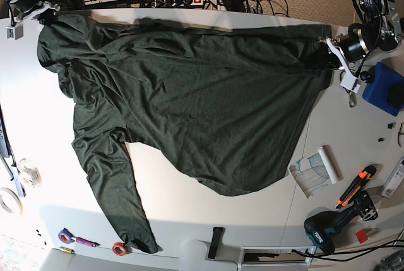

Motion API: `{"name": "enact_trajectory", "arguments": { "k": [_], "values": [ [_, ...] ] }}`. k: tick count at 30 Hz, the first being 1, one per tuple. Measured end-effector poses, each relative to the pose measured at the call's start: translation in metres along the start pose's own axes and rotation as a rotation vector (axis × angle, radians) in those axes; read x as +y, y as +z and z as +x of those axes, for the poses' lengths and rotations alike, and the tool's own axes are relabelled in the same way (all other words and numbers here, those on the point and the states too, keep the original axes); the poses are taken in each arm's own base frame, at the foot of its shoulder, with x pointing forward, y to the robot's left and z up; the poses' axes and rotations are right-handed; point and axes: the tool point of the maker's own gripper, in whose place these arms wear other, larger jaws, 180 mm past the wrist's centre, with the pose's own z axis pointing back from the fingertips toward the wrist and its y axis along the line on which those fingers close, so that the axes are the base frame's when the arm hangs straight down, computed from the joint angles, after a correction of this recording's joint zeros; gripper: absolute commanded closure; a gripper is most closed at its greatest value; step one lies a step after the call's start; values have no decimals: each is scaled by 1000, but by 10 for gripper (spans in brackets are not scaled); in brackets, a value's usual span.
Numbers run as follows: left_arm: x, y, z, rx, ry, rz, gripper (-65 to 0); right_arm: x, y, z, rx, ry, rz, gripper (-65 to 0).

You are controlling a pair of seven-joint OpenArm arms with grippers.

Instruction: Layout the t-shirt on the table in an organized manner, then fold the t-shirt properly

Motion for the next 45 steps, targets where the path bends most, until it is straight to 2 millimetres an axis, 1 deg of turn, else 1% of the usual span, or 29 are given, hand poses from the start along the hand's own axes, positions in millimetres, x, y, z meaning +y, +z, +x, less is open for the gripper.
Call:
{"name": "enact_trajectory", "arguments": {
  "k": [1, 2, 3, 4, 5, 6, 9, 16, 21, 24, 27, 35, 38, 42, 45],
  "values": [
    [0, 0, 0, 1, 7, -5, 0, 0, 0, 0, -2, 0, 1, 0],
    [-1, 0, 0, -2, 11, -10, -39, 0, 0, 1, -3, -1, 2, 0],
    [-3, 0, 0, -2, 21, -23, -103, 1, -1, 3, -10, -2, 6, -7],
    [-7, 0, 0, -3, 27, -43, -161, 2, -1, 4, -15, -3, 9, -37],
    [-10, 1, -1, -3, 13, -61, -204, 3, -2, 7, -22, -3, 10, -65],
    [-13, 1, 0, -4, 22, -75, -226, 4, -2, 9, -29, -5, 15, -87],
    [-17, 1, -1, -2, 33, -97, -229, 8, -3, 16, -60, -14, 40, -124],
    [-24, 2, 2, 7, 21, -127, -229, 21, -1, 30, -128, -46, 113, -132],
    [-30, 0, 15, 17, -36, -124, -228, 29, 2, 39, -174, -64, 162, -132],
    [-35, 1, 28, -4, -77, -127, -228, 26, 5, 45, -180, -50, 160, -132],
    [-40, 2, 38, -22, -107, -130, -228, 24, 6, 56, -196, -30, 154, -131],
    [-50, 5, 49, -43, -161, -135, -228, 16, 17, 107, -325, 3, 134, -131],
    [-51, 6, 50, -45, -166, -136, -228, 19, 24, 139, -439, 0, 143, -131],
    [-51, 6, 45, -17, -168, -136, -228, 25, 37, 184, -608, 0, 162, -131],
    [-50, 6, 43, -4, -170, -135, -228, 22, 37, 209, -646, 20, 114, -132]
  ]
}}
